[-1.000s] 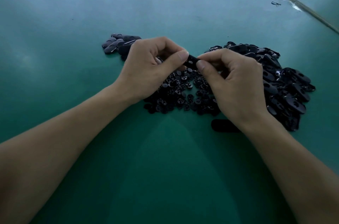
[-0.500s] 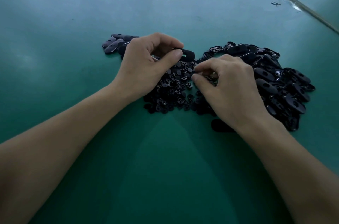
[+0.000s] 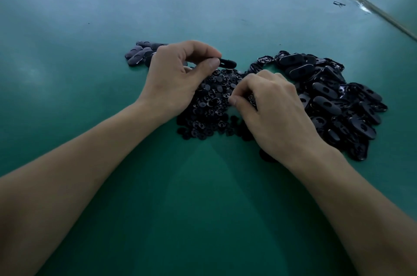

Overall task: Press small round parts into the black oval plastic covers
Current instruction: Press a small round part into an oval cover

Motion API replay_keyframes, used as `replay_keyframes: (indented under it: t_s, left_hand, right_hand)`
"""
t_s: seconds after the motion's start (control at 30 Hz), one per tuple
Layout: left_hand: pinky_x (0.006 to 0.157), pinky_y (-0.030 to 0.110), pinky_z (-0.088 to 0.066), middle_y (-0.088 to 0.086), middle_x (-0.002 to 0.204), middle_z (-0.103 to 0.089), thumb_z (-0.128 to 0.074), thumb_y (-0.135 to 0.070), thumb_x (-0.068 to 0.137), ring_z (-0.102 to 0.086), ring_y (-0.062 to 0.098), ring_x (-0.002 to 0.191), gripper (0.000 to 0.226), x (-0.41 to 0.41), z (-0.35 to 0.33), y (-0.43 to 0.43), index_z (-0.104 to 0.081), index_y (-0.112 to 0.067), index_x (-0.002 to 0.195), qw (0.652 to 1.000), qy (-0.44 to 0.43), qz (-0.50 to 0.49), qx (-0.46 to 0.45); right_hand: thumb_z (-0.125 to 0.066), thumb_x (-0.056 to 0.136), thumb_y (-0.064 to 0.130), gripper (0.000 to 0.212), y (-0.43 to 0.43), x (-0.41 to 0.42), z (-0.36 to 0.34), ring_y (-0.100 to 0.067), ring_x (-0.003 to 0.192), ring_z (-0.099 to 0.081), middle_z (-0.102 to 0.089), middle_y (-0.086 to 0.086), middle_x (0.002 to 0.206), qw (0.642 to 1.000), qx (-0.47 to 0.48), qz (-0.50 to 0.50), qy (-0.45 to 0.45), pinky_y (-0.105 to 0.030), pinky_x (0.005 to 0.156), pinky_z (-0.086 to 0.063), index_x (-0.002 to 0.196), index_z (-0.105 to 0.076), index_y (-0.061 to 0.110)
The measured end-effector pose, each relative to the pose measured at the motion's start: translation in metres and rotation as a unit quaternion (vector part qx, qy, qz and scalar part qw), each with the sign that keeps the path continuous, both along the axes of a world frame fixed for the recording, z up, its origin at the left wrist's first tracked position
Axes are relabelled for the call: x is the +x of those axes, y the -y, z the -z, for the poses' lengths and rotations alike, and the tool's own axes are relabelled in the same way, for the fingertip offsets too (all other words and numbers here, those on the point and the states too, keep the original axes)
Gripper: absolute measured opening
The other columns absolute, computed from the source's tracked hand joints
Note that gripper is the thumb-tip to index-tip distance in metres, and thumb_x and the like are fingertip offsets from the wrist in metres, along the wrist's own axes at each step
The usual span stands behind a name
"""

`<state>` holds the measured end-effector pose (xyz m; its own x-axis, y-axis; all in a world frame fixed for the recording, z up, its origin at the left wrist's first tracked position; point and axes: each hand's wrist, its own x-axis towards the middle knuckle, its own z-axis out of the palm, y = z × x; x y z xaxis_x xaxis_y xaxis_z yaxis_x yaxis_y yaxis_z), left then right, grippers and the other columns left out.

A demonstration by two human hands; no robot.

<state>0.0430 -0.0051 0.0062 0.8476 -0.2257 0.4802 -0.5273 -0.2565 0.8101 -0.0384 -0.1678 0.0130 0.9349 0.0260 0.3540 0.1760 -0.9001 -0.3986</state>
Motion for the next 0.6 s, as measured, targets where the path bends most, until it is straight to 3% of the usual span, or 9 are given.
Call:
replay_keyframes:
  t_s: [0.07,0.17,0.27,0.33,0.43,0.5,0.6]
  left_hand:
    - [0.075,0.024,-0.053,-0.017,0.094,-0.07,-0.07,-0.014,0.092,-0.064,-0.002,0.087,0.023,0.0001,0.0,-0.0001,-0.066,-0.036,0.088,1.0,-0.002,-0.002,-0.006]
    - [0.077,0.017,-0.052,-0.015,0.104,-0.068,-0.068,-0.012,0.092,-0.065,-0.003,0.098,0.023,-0.0013,-0.0016,0.0004,-0.065,-0.035,0.089,1.0,0.002,0.004,-0.015]
    - [0.081,0.03,-0.058,-0.015,0.092,-0.071,-0.068,-0.016,0.091,-0.068,0.003,0.087,0.019,-0.0013,-0.0003,0.0012,-0.065,-0.035,0.09,1.0,0.009,0.002,-0.006]
    - [0.079,0.039,-0.06,-0.014,0.084,-0.07,-0.069,-0.017,0.09,-0.069,0.006,0.078,0.019,-0.0023,0.0008,0.002,-0.065,-0.035,0.092,1.0,0.01,0.008,-0.006]
    - [0.077,0.034,-0.061,-0.012,0.081,-0.071,-0.069,-0.017,0.089,-0.073,0.008,0.076,0.019,-0.0049,0.0015,0.0025,-0.066,-0.033,0.098,0.999,0.008,0.023,-0.023]
    - [0.078,0.033,-0.061,-0.011,0.081,-0.073,-0.07,-0.017,0.089,-0.074,0.01,0.077,0.019,-0.0067,0.0012,0.0031,-0.067,-0.033,0.098,0.999,0.015,0.019,-0.029]
    - [0.079,0.037,-0.062,-0.006,0.083,-0.075,-0.071,-0.015,0.088,-0.075,0.013,0.077,0.018,-0.0097,0.0011,0.0056,-0.07,-0.032,0.095,0.999,0.017,0.014,-0.034]
  right_hand:
    - [-0.059,0.098,0.025,0.01,-0.0006,0.0,-0.0009,-0.017,0.089,-0.051,-0.057,0.007,0.086,0.999,0.031,-0.006,0.023,-0.032,0.079,-0.041,0.091,-0.06,0.018]
    - [-0.059,0.099,0.021,0.009,-0.0001,0.0005,-0.0016,-0.007,0.07,-0.05,-0.052,0.016,0.074,0.996,0.081,-0.012,0.043,-0.027,0.066,-0.038,0.091,-0.058,0.017]
    - [-0.063,0.096,0.017,0.001,0.0013,0.0007,-0.001,-0.005,0.07,-0.052,-0.055,0.017,0.075,0.994,0.092,-0.02,0.059,-0.022,0.069,-0.042,0.096,-0.063,0.016]
    - [-0.064,0.096,0.016,0.01,0.0018,0.0006,-0.0005,-0.002,0.071,-0.051,-0.06,0.014,0.079,0.993,0.089,-0.02,0.074,-0.021,0.072,-0.043,0.105,-0.067,0.016]
    - [-0.063,0.096,0.014,0.018,0.002,0.0004,-0.0004,-0.001,0.072,-0.054,-0.07,0.007,0.086,0.992,0.075,-0.023,0.098,-0.017,0.076,-0.044,0.112,-0.071,0.013]
    - [-0.063,0.096,0.013,0.014,0.0022,-0.0001,-0.0002,-0.008,0.076,-0.063,-0.073,0.004,0.088,0.99,0.085,-0.02,0.108,-0.023,0.075,-0.049,0.106,-0.074,0.013]
    - [-0.063,0.096,0.013,0.009,0.0027,0.0001,-0.0006,-0.009,0.073,-0.063,-0.069,0.007,0.081,0.986,0.117,-0.007,0.117,-0.02,0.069,-0.046,0.1,-0.071,0.014]
